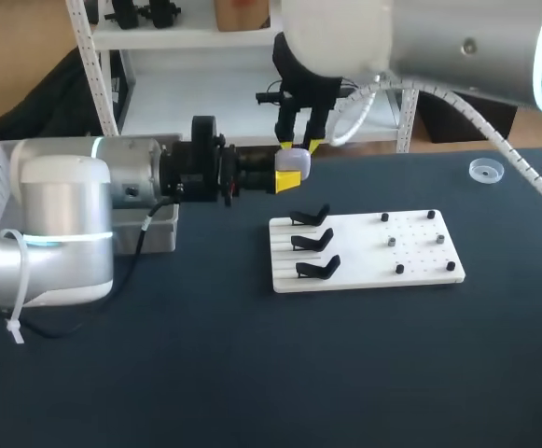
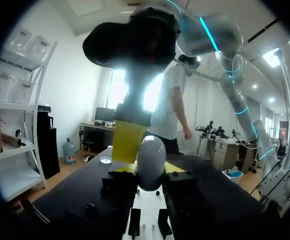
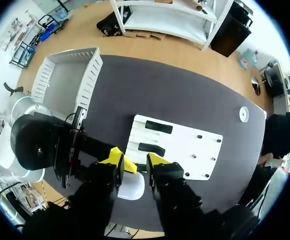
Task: Pick up each earbud case from the left stands, insert the matching earbuds, close the lid, and place the case in the box.
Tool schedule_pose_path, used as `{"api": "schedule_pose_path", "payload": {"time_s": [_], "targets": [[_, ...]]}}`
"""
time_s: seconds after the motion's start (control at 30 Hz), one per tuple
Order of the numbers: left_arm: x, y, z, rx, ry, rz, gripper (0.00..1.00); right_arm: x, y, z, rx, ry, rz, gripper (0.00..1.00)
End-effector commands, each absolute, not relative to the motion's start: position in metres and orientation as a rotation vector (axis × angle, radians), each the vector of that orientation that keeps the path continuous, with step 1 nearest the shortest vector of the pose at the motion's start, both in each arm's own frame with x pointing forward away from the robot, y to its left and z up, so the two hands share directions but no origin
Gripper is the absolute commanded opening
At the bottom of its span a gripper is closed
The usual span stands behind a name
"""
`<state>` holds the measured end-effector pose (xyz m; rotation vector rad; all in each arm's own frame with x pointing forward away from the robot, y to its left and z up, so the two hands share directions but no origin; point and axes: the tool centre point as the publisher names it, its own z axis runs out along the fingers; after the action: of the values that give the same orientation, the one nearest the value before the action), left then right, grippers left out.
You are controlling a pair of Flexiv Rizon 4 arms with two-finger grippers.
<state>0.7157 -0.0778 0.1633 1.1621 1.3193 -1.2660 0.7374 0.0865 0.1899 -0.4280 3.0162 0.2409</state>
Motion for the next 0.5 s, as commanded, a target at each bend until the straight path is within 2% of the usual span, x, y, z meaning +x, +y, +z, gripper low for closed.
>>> {"api": "schedule_pose_path", "payload": {"time_s": [0.03,0.2,0.27,0.3,0.33,0.5], "targets": [[0.719,-0.077,0.164,1.158,1.321,-1.262,0.00,0.718,0.073,0.203,-0.358,2.904,0.282,0.29],[0.719,-0.072,0.170,1.160,1.307,-1.254,0.00,0.705,0.054,0.233,-0.218,2.753,0.445,0.35],[0.718,-0.061,0.182,1.177,1.298,-1.206,0.00,0.695,0.050,0.237,-0.211,2.709,0.518,0.47],[0.719,-0.053,0.187,1.176,1.293,-1.189,0.00,0.690,0.049,0.237,-0.210,2.696,0.548,0.96],[0.720,-0.045,0.192,1.167,1.280,-1.179,0.00,0.686,0.048,0.236,-0.204,2.689,0.554,1.00],[0.727,0.008,0.214,1.171,1.303,-1.062,0.00,0.666,0.046,0.223,-0.202,2.707,0.585,1.00]]}}
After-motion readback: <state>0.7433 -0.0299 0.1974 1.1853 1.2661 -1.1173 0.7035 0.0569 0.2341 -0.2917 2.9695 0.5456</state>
